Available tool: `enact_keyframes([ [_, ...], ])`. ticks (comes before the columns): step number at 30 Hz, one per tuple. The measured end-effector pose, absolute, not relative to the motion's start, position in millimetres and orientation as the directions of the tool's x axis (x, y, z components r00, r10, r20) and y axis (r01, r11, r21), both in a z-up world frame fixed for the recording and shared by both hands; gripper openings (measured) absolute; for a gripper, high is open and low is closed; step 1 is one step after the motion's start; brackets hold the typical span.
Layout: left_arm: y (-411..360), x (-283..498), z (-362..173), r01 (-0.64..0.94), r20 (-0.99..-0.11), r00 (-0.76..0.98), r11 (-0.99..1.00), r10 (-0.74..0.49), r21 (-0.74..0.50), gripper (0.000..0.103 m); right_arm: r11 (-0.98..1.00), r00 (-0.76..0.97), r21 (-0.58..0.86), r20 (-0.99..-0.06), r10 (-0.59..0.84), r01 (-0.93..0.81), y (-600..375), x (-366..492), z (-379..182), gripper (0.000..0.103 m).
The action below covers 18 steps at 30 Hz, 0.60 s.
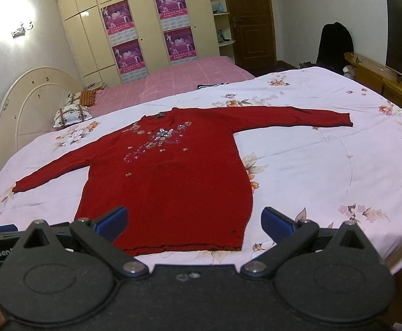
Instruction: Fold small clothes
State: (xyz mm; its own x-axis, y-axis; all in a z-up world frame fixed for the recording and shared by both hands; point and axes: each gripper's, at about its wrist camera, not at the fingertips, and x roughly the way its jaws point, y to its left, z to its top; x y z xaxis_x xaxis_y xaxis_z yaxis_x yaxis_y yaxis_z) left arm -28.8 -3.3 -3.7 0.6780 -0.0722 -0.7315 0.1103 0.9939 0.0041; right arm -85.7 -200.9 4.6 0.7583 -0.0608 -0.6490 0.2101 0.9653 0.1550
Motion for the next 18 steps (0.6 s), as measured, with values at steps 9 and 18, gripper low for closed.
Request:
enact_keyframes([
  [9, -3.1, -28.5, -3.2, 0.107, -0.731, 0.679, 0.994, -0.067, 0.008, 0.103, 0.966, 0.759, 0.153, -0.648, -0.061, 0.208, -200.1, -85.7, 4.4, 0.102],
  [18, 3.6, -23.2, -5.2, 0.103, -0.732, 0.678, 0.995, -0.061, 0.012, 0.103, 0.963, 0.759, 0.152, -0.647, -0.073, 0.223, -197.3, -83.7, 4.7, 0.102],
])
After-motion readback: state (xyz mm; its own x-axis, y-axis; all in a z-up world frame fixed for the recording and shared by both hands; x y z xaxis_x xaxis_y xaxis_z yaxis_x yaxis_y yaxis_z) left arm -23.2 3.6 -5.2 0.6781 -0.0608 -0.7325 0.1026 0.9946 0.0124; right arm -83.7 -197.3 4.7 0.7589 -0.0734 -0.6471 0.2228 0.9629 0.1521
